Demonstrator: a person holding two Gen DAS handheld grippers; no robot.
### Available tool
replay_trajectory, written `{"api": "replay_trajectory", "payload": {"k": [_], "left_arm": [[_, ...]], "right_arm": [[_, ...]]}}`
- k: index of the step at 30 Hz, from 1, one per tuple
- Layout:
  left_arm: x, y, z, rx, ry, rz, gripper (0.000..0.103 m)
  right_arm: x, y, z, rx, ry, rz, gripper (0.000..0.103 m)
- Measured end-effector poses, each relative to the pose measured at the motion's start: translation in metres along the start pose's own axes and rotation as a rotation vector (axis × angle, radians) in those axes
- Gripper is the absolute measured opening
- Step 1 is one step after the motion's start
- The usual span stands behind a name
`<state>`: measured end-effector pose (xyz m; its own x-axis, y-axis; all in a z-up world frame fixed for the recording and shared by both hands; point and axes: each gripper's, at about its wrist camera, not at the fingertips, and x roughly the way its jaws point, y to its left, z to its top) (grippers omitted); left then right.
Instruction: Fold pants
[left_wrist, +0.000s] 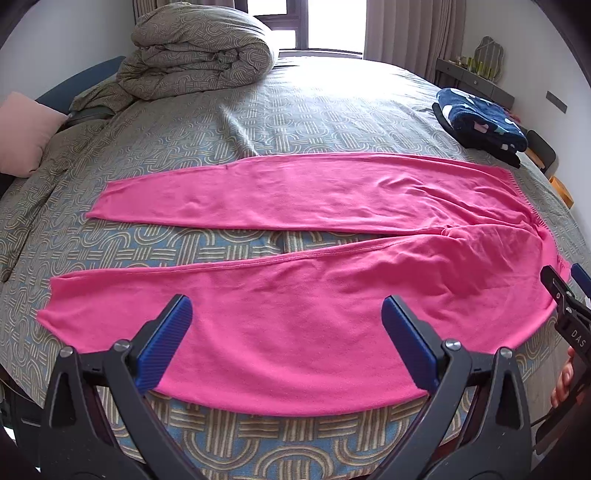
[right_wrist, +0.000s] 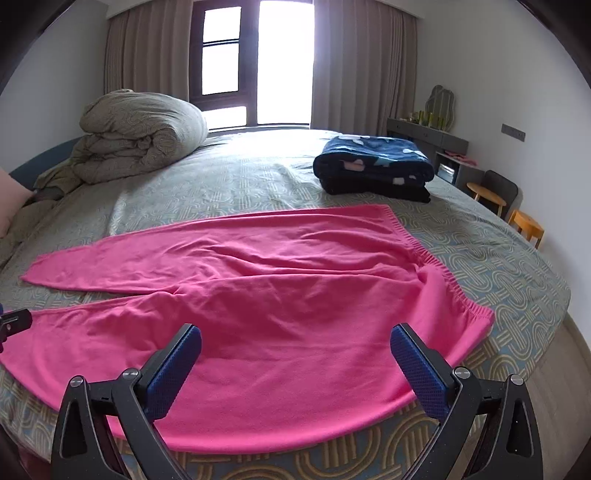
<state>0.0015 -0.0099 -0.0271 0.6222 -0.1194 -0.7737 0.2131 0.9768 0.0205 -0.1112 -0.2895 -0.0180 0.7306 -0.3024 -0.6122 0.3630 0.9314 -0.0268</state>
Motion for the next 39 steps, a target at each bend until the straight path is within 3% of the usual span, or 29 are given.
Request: {"api": "replay_trajectory", "payload": {"k": [16, 39], "left_arm": [[0.003, 0.008, -0.002, -0.003, 0.005, 0.041, 0.102], [-0.001, 0.016, -0.008, -0.028, 0.013, 0.043, 0.102]], "right_arm": [[0.0, 0.011, 0.008, 0.005, 0.014, 0.081, 0.103], [-0.006, 0.004, 0.01, 0.053, 0.011, 0.081, 0.103]]}}
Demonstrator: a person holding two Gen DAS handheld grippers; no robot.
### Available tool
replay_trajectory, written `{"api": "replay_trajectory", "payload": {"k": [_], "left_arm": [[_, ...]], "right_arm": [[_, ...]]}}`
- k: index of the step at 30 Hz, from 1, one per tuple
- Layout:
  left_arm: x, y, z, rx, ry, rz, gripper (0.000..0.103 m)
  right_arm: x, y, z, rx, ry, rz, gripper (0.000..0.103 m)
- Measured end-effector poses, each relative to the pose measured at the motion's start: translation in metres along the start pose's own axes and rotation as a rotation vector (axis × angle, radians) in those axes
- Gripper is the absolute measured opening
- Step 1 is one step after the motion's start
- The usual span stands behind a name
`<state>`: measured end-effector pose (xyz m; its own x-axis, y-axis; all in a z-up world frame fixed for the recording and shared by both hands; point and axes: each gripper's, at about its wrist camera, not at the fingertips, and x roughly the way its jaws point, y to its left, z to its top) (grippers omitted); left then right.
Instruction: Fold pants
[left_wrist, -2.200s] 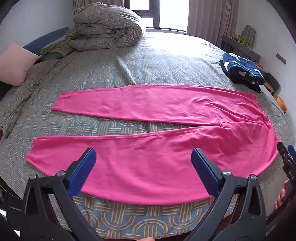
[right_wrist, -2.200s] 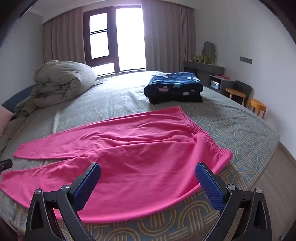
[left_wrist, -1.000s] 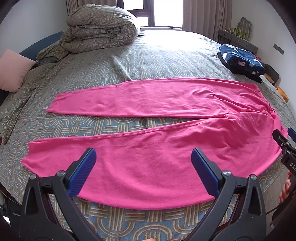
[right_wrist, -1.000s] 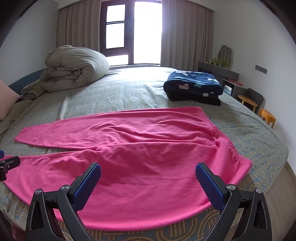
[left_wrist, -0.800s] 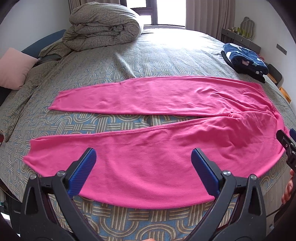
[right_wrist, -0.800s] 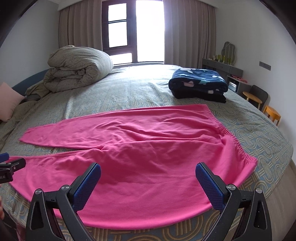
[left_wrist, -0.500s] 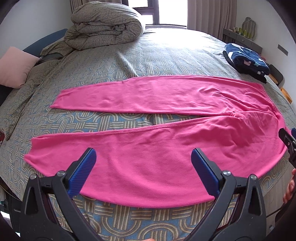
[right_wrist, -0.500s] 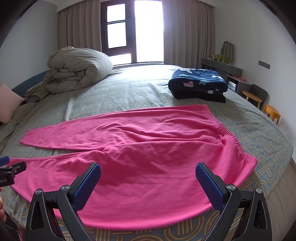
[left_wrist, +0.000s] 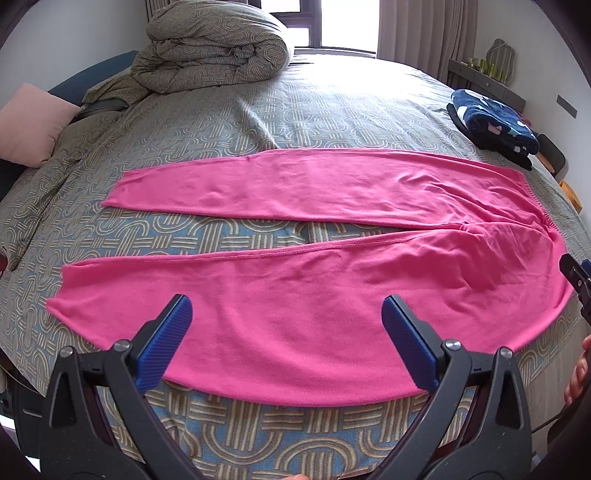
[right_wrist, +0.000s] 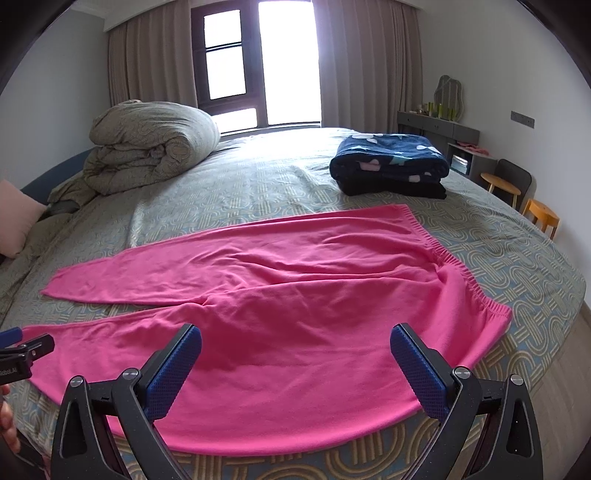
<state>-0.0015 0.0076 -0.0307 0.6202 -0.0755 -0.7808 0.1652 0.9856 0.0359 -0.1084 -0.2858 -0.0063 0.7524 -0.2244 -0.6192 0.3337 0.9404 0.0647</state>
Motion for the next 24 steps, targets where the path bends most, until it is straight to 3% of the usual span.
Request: {"api": "replay_trajectory", "payload": {"k": [9, 24], "left_arm": [[-0.002, 0.0015, -0.0004, -0.002, 0.001, 0.007, 0.102], [-0.0035, 0.0084, -0.002, -0.014, 0.001, 0.014, 0.102]], "right_arm": [[-0.0081, 0.0051, 0.0, -0.026, -0.036, 0.001, 0.103], [-0.0068, 0.0012, -0.0028, 0.002, -0.009, 0.005, 0.103]]}}
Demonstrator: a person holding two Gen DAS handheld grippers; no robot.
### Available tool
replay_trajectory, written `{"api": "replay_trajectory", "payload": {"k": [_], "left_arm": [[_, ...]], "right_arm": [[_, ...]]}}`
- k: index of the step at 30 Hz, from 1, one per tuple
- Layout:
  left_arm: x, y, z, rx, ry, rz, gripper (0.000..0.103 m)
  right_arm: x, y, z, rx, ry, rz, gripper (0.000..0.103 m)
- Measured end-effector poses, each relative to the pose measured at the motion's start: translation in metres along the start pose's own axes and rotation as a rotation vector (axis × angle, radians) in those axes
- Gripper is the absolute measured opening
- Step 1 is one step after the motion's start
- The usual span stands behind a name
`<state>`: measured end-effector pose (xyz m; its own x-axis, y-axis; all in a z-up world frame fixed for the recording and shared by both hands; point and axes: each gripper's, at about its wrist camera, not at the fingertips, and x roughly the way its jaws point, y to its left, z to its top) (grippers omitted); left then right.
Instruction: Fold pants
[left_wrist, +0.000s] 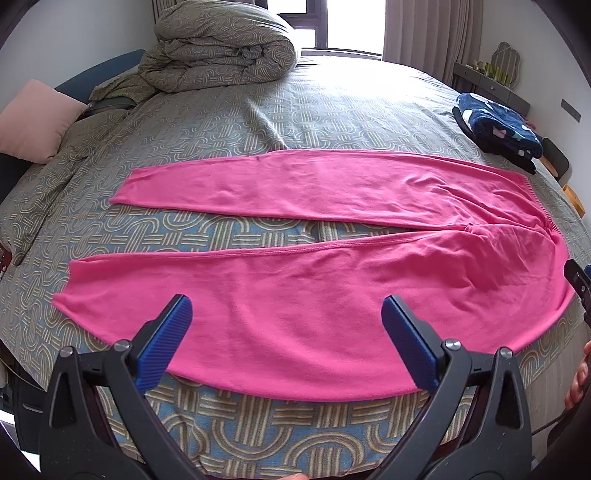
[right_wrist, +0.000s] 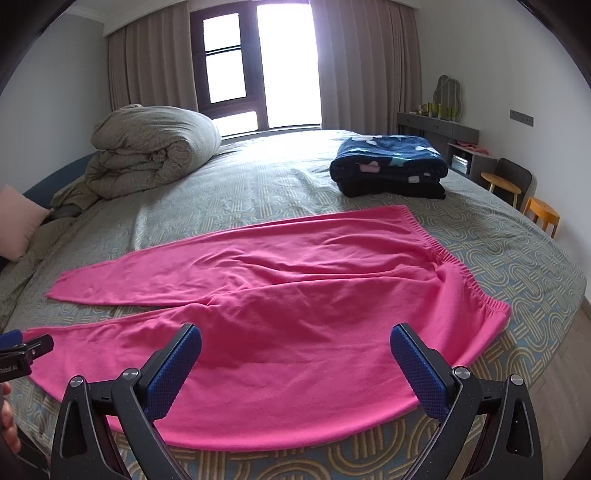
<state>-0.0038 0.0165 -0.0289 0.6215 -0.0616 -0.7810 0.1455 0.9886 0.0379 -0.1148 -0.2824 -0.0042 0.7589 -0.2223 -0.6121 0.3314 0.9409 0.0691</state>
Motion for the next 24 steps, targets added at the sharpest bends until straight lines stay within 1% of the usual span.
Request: {"api": "replay_trajectory", "payload": {"k": [4, 24], "left_arm": [[0.001, -0.001, -0.001, -0.003, 0.007, -0.005, 0.102], [0.003, 0.0, -0.009, 0.007, 0.025, 0.009, 0.102]], "right_arm": [[0.0, 0.001, -0.002, -0.013, 0.001, -0.008, 0.103], [0.004, -0.018, -0.013, 0.051, 0.051, -0.008, 0.103]]}}
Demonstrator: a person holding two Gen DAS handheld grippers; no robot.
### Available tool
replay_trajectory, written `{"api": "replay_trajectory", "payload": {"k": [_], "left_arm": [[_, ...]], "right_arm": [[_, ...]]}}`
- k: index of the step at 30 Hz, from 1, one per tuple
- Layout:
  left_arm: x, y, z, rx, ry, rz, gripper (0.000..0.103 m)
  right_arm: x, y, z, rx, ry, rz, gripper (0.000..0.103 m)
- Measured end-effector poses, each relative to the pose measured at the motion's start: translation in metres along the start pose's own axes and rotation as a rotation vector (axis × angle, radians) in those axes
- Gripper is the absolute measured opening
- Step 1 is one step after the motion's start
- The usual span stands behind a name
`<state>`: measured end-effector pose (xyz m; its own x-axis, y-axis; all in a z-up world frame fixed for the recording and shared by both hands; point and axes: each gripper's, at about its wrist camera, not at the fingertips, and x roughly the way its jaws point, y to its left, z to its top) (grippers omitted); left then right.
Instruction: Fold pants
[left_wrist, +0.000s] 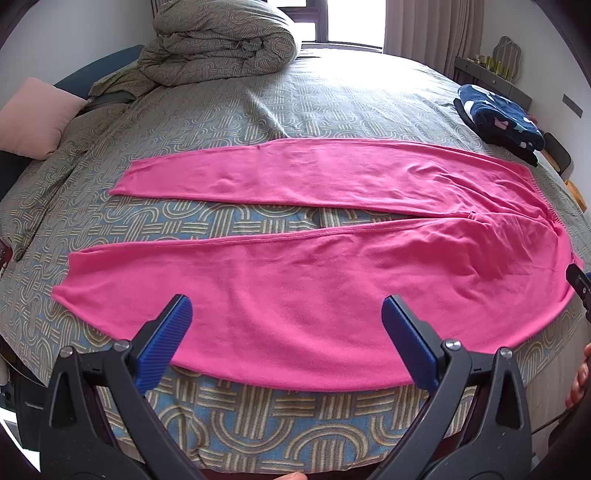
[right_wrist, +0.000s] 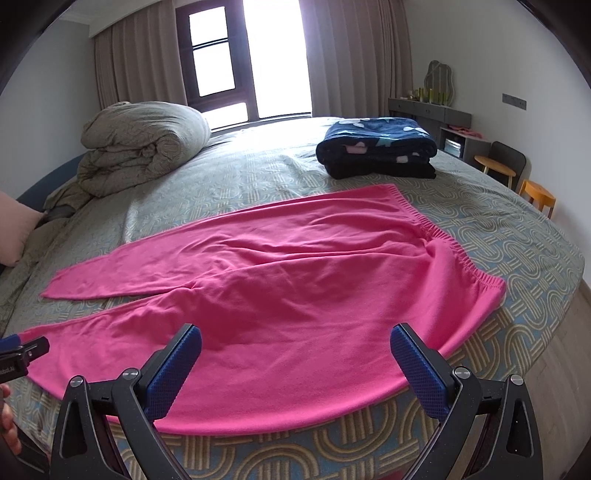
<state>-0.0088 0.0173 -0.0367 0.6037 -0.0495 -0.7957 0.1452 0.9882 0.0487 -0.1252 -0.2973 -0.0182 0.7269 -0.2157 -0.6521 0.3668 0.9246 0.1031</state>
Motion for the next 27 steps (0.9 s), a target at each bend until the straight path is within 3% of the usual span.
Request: {"api": "replay_trajectory", "payload": {"k": [8, 13, 16, 20, 24, 26, 27], "left_arm": [[0.006, 0.014, -0.011, -0.014, 0.028, 0.038, 0.102], [0.01, 0.048, -0.024, -0.076, 0.075, 0.033, 0.102], [0.018, 0.09, -0.035, -0.19, 0.122, -0.009, 0.101], [0.023, 0.161, -0.052, -0.437, 0.144, -0.075, 0.095], [0.034, 0.208, -0.063, -0.615, 0.179, -0.098, 0.093], [0.045, 0.222, -0.067, -0.684, 0.204, -0.132, 0.078], [0.05, 0.226, -0.068, -0.714, 0.211, -0.144, 0.076]], "right_arm": [[-0.001, -0.02, -0.008, 0.065, 0.034, -0.012, 0.103], [0.004, -0.042, -0.013, 0.158, 0.109, 0.026, 0.103], [0.006, -0.059, -0.016, 0.229, 0.135, 0.042, 0.102], [0.01, -0.073, -0.018, 0.306, 0.158, 0.049, 0.098], [0.017, -0.076, -0.016, 0.342, 0.182, 0.063, 0.098], [0.021, -0.074, -0.015, 0.346, 0.191, 0.07, 0.098], [0.023, -0.073, -0.015, 0.346, 0.194, 0.073, 0.098]]}}
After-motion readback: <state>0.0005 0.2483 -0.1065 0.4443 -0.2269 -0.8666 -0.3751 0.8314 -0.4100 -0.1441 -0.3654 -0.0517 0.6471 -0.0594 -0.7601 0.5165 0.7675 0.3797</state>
